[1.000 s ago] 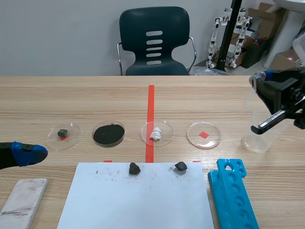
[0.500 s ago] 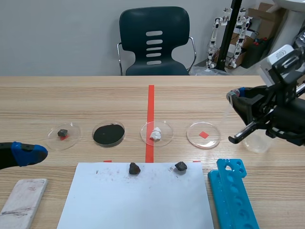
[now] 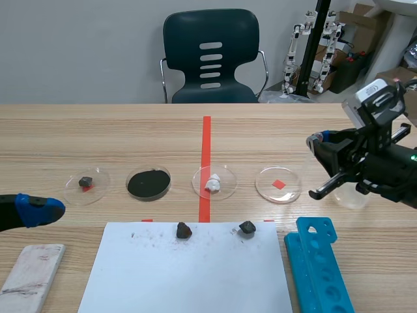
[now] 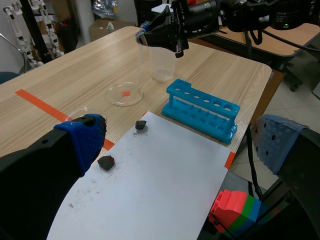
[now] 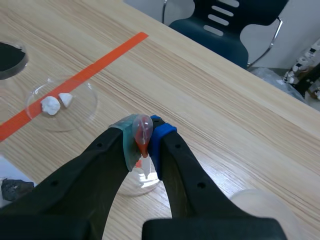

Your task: Draw acid from the petri dish

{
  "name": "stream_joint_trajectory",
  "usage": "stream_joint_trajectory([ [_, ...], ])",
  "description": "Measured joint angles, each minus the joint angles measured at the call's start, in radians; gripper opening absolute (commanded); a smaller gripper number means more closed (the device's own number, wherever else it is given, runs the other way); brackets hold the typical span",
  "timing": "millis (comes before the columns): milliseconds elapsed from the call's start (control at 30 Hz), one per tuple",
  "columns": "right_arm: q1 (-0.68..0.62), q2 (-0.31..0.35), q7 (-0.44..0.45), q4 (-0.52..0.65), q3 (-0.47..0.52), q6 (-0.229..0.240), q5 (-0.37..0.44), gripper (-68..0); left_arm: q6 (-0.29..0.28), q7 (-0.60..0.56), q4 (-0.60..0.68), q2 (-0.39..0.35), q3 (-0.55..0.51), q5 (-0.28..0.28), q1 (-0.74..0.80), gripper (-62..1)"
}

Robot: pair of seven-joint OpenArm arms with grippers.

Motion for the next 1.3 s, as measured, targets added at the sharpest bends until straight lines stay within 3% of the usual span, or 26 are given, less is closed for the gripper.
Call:
stream_joint_trajectory([
  [400, 0.008, -0.042, 0.011, -0.002, 0.0, 0.016, -0.019, -66.6, 0.0, 0.0, 0.0, 0.0, 0.0, 0.0, 0.0, 0.6],
  [1300, 0.013, -0.047, 0.006, -0.063, -0.006, 0.016, -0.019, -66.6, 0.0, 0.0, 0.0, 0.0, 0.0, 0.0, 0.0, 0.6],
])
